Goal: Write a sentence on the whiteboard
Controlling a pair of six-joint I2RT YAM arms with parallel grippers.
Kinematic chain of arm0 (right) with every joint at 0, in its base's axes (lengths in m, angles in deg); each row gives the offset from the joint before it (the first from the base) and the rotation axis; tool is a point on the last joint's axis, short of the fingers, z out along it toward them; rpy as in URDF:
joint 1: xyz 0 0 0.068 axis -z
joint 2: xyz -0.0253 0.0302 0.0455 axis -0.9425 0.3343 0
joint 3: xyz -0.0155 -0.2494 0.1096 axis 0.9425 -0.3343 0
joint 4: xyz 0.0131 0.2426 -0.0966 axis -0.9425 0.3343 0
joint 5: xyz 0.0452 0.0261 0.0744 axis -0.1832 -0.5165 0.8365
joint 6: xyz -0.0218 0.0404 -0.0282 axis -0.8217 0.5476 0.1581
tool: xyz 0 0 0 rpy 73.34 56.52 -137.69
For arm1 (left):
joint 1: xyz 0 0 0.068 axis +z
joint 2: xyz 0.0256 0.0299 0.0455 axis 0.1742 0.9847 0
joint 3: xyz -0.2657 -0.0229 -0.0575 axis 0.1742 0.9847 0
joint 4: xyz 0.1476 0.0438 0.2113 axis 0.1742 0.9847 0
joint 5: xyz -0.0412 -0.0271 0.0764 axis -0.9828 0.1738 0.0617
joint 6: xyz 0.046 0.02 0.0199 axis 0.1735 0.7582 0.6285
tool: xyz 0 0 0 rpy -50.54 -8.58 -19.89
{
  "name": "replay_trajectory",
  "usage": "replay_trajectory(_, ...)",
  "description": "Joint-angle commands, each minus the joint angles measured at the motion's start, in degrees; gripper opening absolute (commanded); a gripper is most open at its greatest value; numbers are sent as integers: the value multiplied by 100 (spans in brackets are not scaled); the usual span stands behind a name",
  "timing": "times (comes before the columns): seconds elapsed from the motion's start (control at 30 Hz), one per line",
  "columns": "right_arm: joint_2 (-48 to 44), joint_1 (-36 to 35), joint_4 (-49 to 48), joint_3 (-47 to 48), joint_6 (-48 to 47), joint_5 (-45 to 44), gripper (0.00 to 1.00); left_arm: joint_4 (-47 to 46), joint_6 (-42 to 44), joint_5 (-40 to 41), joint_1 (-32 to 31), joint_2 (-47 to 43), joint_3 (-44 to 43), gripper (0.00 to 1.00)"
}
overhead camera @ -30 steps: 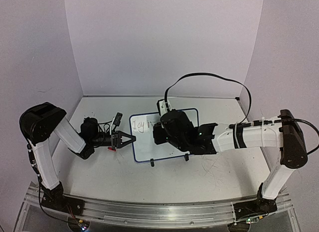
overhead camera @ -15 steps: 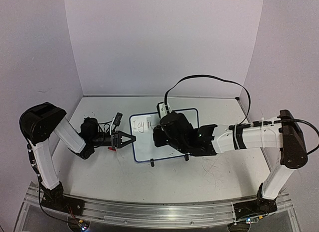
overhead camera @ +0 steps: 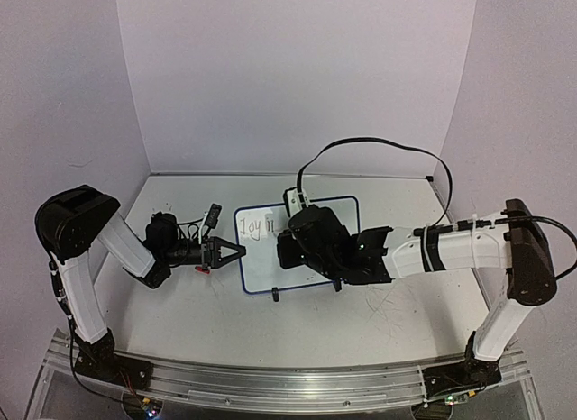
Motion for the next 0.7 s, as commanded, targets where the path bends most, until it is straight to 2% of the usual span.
replay_trajectory(0.0, 74, 16, -168, 308, -209, -283, 0, -81, -98, -173, 35, -174, 80, 0)
replay_trajectory(0.67, 53, 87, -223, 444, -251, -657, 0, -83, -89, -162, 34, -167, 81, 0)
